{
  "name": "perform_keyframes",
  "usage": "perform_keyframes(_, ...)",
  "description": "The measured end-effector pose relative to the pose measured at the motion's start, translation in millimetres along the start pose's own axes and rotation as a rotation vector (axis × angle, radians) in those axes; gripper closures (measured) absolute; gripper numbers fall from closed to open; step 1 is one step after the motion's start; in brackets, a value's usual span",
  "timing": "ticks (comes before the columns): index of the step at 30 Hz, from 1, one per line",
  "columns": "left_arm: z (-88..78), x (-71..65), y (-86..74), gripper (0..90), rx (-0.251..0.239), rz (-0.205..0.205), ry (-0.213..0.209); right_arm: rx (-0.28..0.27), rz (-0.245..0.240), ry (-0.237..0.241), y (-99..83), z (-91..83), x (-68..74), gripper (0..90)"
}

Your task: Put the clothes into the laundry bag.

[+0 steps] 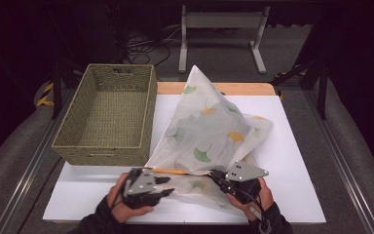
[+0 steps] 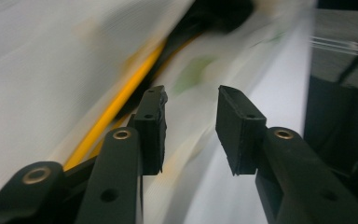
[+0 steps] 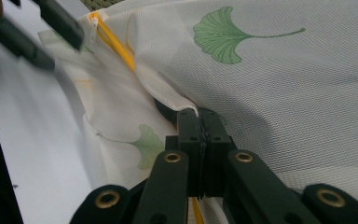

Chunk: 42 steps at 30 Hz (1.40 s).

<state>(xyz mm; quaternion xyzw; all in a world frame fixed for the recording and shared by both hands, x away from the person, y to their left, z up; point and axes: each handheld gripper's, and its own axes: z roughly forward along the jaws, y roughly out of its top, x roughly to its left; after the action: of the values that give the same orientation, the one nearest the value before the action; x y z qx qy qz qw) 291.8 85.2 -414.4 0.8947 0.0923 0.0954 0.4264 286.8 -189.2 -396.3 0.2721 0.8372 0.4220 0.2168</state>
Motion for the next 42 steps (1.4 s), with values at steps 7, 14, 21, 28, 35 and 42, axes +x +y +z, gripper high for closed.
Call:
perform_keyframes(7, 70.1, -9.5, 37.8, 39.0, -0.010, 0.030, -0.065, 0.005, 0.011, -0.001, -3.9, -0.7, -3.2, 89.1)
perform_keyframes(14, 119.9, -18.1, 64.7, 29.6, -0.022, 0.015, -0.095, -0.015, 0.046, -0.012, -8.2, -7.8, -12.5, 89.0)
perform_keyframes(21, 145.8, -8.1, 62.9, 49.0, 0.017, -0.003, 0.017, -0.002, 0.073, -0.022, -13.6, -9.6, -18.0, 89.1)
perform_keyframes(28, 142.1, 17.2, 55.8, 87.7, 0.020, -0.037, 0.102, -0.001, 0.071, -0.008, -17.5, -16.3, -18.3, 89.2)
perform_keyframes(35, 120.9, 42.0, 45.8, 88.4, 0.031, -0.077, 0.257, -0.007, 0.061, 0.013, -19.9, -28.7, -13.1, 89.4)
perform_keyframes(42, 96.2, 71.9, 26.5, 88.4, -0.010, -0.194, 0.369, 0.002, 0.050, 0.040, -23.5, -31.0, -9.4, 89.4)
